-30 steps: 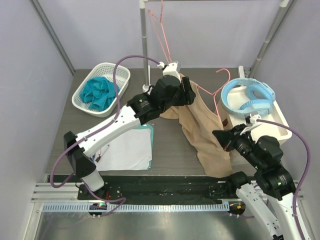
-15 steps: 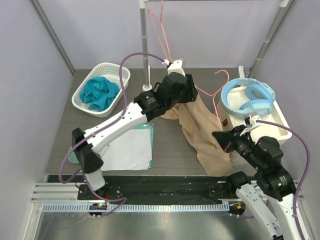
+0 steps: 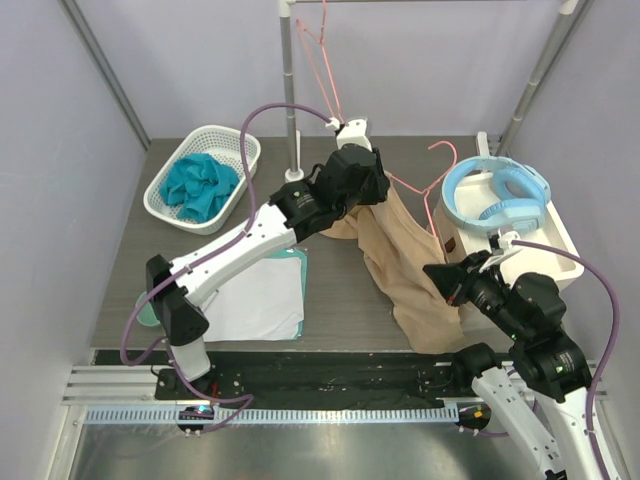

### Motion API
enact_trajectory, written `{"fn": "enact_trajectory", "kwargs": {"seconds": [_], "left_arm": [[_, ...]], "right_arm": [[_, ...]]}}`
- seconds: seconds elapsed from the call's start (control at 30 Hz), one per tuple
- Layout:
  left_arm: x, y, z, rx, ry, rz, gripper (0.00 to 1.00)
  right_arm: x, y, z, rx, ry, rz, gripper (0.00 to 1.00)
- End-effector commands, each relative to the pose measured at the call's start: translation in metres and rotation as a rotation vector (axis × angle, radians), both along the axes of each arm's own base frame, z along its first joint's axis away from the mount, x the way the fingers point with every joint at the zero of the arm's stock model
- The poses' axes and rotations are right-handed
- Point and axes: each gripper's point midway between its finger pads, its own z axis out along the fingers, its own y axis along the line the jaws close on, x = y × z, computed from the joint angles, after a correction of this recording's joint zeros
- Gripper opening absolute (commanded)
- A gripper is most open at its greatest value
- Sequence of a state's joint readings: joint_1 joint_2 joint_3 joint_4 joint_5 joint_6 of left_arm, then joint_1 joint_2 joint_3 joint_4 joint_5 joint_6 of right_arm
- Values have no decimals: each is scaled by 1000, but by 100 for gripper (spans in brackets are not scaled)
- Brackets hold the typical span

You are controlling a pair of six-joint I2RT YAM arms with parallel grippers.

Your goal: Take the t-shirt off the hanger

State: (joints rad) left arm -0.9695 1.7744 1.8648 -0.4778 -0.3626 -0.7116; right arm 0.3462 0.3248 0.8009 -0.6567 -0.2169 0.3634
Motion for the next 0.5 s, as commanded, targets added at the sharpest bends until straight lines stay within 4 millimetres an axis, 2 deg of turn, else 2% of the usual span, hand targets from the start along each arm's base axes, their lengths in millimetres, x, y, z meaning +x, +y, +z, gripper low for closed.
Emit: {"fn": "enact_trajectory", "kwargs": {"seconds": [0.0, 0.13, 0.17, 0.33, 0.43, 0.47], "left_arm": [[9, 5, 21, 5, -66, 40, 27], [16, 3, 19, 15, -71, 46, 23], [16, 3, 19, 12, -69, 42, 20], [14, -6, 18, -12, -60, 8, 18], [19, 0, 17, 12, -73, 39, 7], [21, 4, 16, 27, -76, 54, 1]], "right_arm": [[-6, 5, 29, 51, -94, 33, 1], [-10, 8, 29, 75, -78, 53, 1], [-11, 9, 29, 81, -74, 54, 1], [-11, 9, 26, 83, -64, 54, 1], [-11, 10, 27, 87, -59, 61, 1], [-12, 10, 27, 88, -62, 61, 1]]}}
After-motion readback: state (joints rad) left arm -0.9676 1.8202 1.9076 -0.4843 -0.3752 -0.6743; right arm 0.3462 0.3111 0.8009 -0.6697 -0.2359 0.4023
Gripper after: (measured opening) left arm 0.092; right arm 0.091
